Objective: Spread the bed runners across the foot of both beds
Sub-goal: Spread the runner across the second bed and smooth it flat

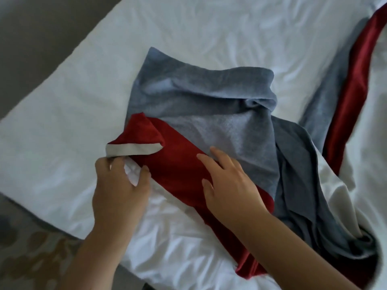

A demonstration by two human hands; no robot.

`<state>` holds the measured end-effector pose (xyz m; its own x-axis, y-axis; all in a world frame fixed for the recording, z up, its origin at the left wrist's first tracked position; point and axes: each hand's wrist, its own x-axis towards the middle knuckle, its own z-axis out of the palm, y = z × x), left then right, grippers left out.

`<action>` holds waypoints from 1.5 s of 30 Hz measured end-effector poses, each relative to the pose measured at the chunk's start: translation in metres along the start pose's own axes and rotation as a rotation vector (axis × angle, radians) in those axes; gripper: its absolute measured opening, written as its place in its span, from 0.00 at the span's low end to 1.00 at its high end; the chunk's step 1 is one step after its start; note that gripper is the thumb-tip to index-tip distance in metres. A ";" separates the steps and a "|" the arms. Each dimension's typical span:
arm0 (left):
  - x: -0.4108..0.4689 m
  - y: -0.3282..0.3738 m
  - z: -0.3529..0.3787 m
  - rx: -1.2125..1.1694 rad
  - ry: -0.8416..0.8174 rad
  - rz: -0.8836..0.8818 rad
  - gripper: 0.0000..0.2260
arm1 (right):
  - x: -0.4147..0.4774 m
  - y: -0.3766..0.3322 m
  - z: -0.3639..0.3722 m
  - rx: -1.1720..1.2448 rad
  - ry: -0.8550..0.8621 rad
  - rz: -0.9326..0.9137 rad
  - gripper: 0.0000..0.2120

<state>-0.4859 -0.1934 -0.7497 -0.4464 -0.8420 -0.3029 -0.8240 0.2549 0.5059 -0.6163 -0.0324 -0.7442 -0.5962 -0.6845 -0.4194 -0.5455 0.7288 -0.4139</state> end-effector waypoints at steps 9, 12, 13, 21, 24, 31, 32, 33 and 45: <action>0.015 0.052 -0.035 -0.207 -0.492 0.256 0.13 | 0.017 -0.015 -0.026 0.069 0.053 0.056 0.26; 0.032 0.069 -0.029 -0.187 -0.218 0.546 0.08 | 0.016 -0.013 -0.029 0.085 0.046 0.057 0.26; 0.041 0.072 -0.022 -0.107 -0.140 0.604 0.08 | 0.016 -0.011 -0.030 0.089 0.042 0.056 0.26; 0.091 0.046 0.030 0.530 -0.161 0.258 0.28 | 0.070 -0.021 -0.035 0.120 0.053 -0.074 0.25; 0.078 0.029 0.054 0.589 -0.076 0.286 0.27 | 0.090 -0.035 -0.025 0.139 0.038 -0.083 0.24; 0.089 0.021 0.061 0.552 -0.149 0.341 0.29 | 0.117 -0.077 -0.007 0.134 0.022 -0.004 0.22; 0.094 0.019 0.054 0.492 -0.122 0.447 0.25 | 0.123 -0.088 -0.009 0.140 0.017 -0.002 0.22; 0.101 0.014 0.045 0.411 -0.065 0.553 0.18 | 0.132 -0.100 -0.012 0.139 0.021 -0.011 0.22; 0.186 -0.017 -0.032 -0.293 -0.742 -0.094 0.15 | 0.226 -0.170 -0.007 -0.303 -0.170 0.227 0.04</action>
<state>-0.5437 -0.3699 -0.7888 -0.5797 -0.2917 -0.7608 -0.7909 -0.0232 0.6115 -0.6621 -0.3108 -0.7630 -0.6298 -0.4803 -0.6105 -0.5752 0.8166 -0.0492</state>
